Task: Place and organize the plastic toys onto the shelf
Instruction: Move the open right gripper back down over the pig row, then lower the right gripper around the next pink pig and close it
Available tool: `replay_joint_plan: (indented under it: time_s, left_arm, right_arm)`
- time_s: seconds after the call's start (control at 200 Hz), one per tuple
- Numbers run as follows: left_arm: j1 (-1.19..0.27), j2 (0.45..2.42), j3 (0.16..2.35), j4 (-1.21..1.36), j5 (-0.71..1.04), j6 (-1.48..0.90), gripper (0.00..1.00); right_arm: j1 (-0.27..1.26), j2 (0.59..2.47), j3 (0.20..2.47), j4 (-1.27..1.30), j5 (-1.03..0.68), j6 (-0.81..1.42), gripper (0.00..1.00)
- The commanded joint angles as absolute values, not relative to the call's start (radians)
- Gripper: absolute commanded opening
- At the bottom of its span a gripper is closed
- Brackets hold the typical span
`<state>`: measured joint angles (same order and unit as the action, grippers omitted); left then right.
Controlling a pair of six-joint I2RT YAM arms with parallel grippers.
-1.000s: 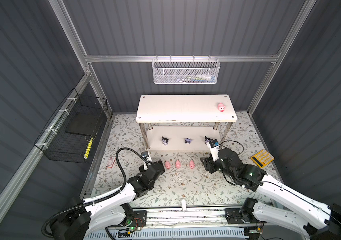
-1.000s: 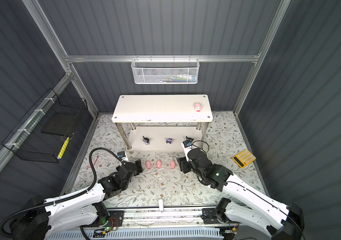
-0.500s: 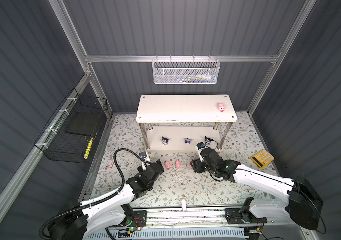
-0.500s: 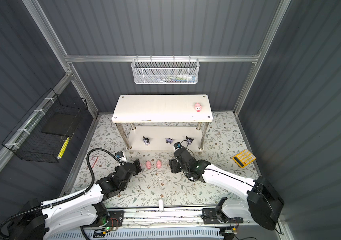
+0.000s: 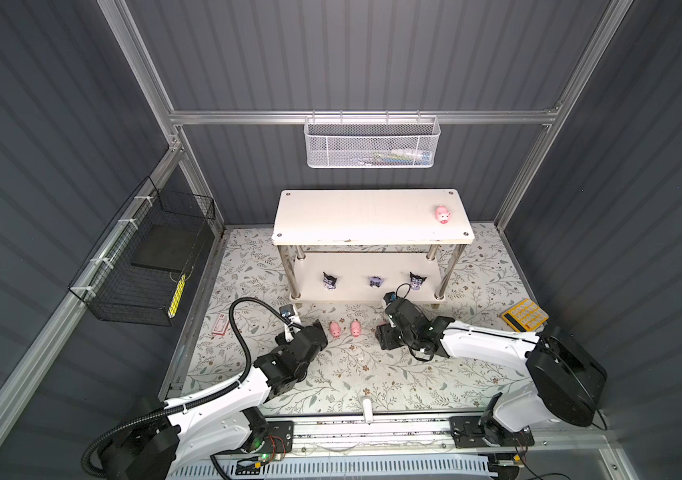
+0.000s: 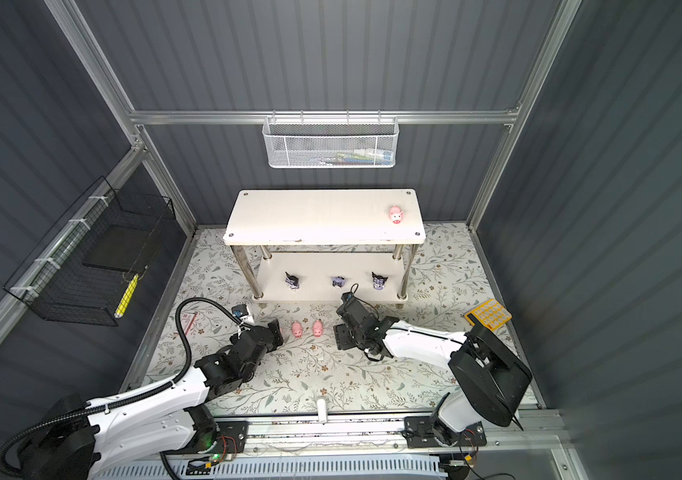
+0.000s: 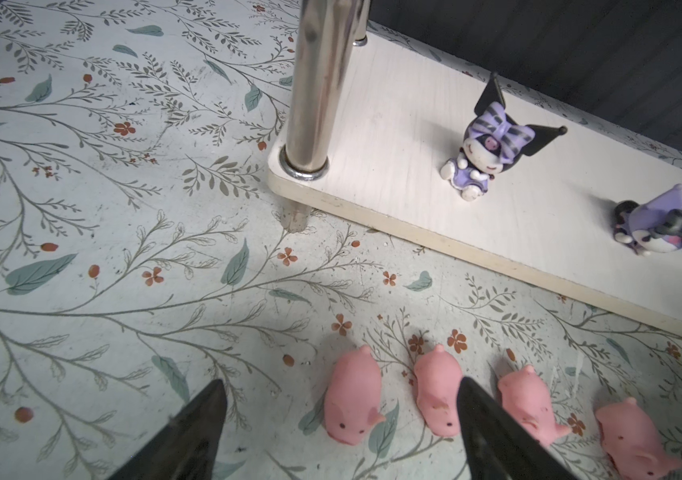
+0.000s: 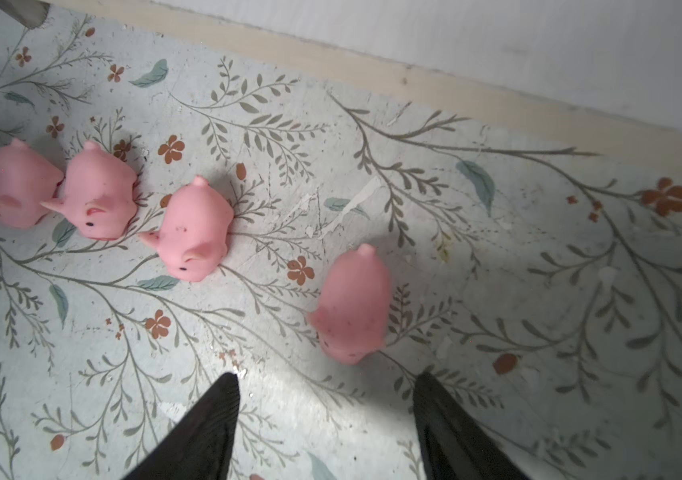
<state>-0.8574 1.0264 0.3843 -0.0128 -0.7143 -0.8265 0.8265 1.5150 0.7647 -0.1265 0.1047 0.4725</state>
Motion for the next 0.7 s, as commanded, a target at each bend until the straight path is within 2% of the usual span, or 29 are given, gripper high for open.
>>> replay_joint_plan:
  time_s: [0.0, 0.51, 0.695]
  left_arm:
    - [-0.851, 1.036, 0.377, -0.009, -0.726, -0.844, 0.87]
    - [-0.85, 1.04, 0.375, -0.009, -0.727, -0.848, 0.87]
    - [-0.85, 1.047, 0.373, -0.005, -0.727, -0.851, 0.87]
  right_arm:
    - [0.82, 1.544, 0.801, -0.115, 0.109, 0.48, 0.68]
    - [0.769, 1.644, 0.852, -0.113, 0.057, 0.459, 0.66]
    - [0.769, 1.667, 0.867, -0.121, 0.049, 0.458, 0.62]
